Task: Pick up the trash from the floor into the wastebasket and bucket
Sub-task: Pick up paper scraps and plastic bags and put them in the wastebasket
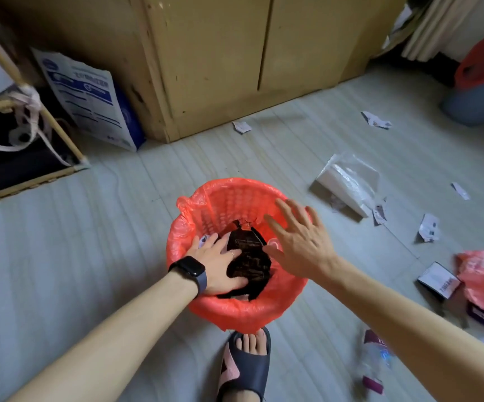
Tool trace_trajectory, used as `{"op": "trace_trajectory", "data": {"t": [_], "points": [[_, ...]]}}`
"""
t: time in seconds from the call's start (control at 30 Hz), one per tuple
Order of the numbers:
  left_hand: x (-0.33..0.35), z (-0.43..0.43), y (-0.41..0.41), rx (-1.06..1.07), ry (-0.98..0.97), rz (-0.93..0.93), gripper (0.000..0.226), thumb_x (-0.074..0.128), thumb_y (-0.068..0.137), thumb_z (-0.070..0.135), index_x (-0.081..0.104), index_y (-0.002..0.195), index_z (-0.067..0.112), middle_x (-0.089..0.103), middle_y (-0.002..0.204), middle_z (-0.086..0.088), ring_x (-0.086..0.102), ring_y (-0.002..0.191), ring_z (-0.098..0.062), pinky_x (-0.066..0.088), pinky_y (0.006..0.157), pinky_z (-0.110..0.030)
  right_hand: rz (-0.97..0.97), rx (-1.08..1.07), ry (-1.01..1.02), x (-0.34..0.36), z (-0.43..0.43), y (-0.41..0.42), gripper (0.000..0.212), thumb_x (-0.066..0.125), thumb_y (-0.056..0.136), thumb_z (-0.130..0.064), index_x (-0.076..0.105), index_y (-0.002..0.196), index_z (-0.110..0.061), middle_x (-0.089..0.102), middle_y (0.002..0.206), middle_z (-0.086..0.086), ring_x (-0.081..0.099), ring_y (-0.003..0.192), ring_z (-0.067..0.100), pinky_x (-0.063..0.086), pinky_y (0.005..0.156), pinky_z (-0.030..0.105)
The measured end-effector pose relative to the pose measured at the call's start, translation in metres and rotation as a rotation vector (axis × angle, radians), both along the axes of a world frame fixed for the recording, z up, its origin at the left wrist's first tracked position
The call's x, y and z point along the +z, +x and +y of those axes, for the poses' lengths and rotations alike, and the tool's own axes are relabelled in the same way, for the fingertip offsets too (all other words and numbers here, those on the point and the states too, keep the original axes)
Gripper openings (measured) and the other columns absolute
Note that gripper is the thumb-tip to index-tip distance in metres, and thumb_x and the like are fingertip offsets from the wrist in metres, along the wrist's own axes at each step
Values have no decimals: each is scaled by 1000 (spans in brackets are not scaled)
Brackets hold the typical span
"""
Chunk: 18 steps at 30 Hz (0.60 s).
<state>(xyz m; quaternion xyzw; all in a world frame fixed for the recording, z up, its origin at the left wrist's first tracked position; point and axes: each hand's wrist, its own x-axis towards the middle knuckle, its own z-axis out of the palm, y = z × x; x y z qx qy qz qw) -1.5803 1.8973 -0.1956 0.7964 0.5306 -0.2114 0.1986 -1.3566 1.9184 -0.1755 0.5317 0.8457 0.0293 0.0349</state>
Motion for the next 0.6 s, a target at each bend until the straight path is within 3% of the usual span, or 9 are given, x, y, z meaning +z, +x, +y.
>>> {"op": "trace_trajectory", "data": {"t": [0.1,0.2,0.33,0.47,0.6], "points": [[8,-2,2,45,-7,-37,72,36,90,70,25,153,37,8,165,-3,6,151,-29,8,118,-56,196,-282,-227,-2,-14,4,87,53,90,-55,7,159,-26,7,164,16,23,145,41,31,112,54],[20,0,3,36,10,-38,64,44,93,54,29,152,33,17,163,-5,12,150,-28,14,118,-54,506,-405,-367,1,-28,7,88,51,98,-41,-8,159,-20,-1,166,14,38,139,41,41,106,48],[45,14,13,27,132,-158,57,47,94,43,36,148,33,31,157,1,25,146,-22,24,117,-42,552,-369,-417,14,-28,20,78,47,99,-40,3,160,-21,12,166,10,31,146,29,33,116,40],[84,48,51,5,281,-321,50,49,93,41,44,142,34,44,146,11,38,137,-14,31,114,-34,427,-327,-382,39,-19,58,67,48,99,-39,19,157,-20,31,159,4,38,141,28,35,113,37],[107,84,112,-47,317,-357,49,50,94,40,45,142,32,46,144,10,39,135,-13,32,112,-30,374,-403,-299,46,-17,117,60,46,100,-42,27,154,-21,38,154,2,39,138,25,36,109,34]]}}
